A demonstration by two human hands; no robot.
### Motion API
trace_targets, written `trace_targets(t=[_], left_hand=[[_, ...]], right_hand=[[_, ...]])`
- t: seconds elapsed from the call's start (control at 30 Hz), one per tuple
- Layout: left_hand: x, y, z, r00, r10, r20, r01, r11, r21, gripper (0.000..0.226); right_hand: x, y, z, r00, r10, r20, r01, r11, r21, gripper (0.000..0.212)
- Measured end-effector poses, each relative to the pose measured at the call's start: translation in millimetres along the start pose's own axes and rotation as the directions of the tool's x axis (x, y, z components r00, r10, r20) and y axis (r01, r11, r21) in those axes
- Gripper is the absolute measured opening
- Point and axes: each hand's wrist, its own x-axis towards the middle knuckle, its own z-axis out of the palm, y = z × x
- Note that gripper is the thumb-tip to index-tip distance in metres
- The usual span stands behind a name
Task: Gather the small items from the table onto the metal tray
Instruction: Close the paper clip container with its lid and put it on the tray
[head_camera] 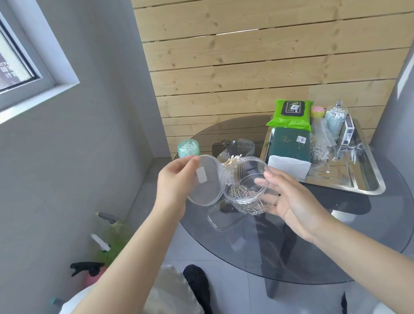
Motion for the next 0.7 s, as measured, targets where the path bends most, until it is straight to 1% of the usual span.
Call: trace_targets(t=[0.1,0.17,0.23,0.33,0.4,0.47,0.5,0.53,0.6,0.67,0.7], left_hand=[[-18,8,21,0.993,-0.014,0.113,0.023,0.997,-0.072,0.023],[-24,8,33,0.984,0.000,0.180,0.008,0.999,-0.047,0.028],[-26,9,40,0.965,0.023,0.262,-0.027,1.000,0.010,0.032],[-23,13,44,0.908,-0.003,0.419,-0.053,0.991,0.123,0.051],[-22,16,45,0.839,-0.035,0.543,-0.054,0.988,0.147,0.058],[-23,18,49,0.780,-0.040,0.624,-0.086,0.982,0.171,0.059],[-26,18,53,0.765,-0.026,0.644,-0.132,0.971,0.197,0.059],[-28,16,58,0.760,-0.007,0.650,-0.192,0.953,0.235,0.061],[-33,10,68,0.769,0.030,0.639,-0.294,0.904,0.311,0.070],[-36,6,74,0.771,0.056,0.635,-0.332,0.886,0.324,0.076],[-36,5,76,0.768,0.072,0.636,-0.341,0.887,0.310,0.078]], right_hand=[[-3,-1,3,1.000,0.013,0.026,-0.014,0.998,0.061,0.027],[-3,0,1,0.999,0.029,0.039,-0.033,0.993,0.110,0.019],[-3,-3,-2,0.998,0.044,0.045,-0.050,0.989,0.142,0.020],[-4,-7,-10,0.997,0.061,0.054,-0.067,0.989,0.133,0.033],[-4,-8,-13,0.994,0.082,0.068,-0.090,0.986,0.140,0.044],[-5,-7,-14,0.985,0.126,0.120,-0.145,0.976,0.165,0.063],[-6,-7,-13,0.978,0.141,0.157,-0.168,0.970,0.177,0.067],[-7,-8,-12,0.973,0.143,0.179,-0.178,0.965,0.193,0.067],[-7,-9,-12,0.967,0.173,0.186,-0.217,0.942,0.255,0.067],[-6,-11,-16,0.962,0.219,0.162,-0.259,0.917,0.303,0.067],[-5,-12,-18,0.959,0.230,0.169,-0.274,0.906,0.322,0.063]])
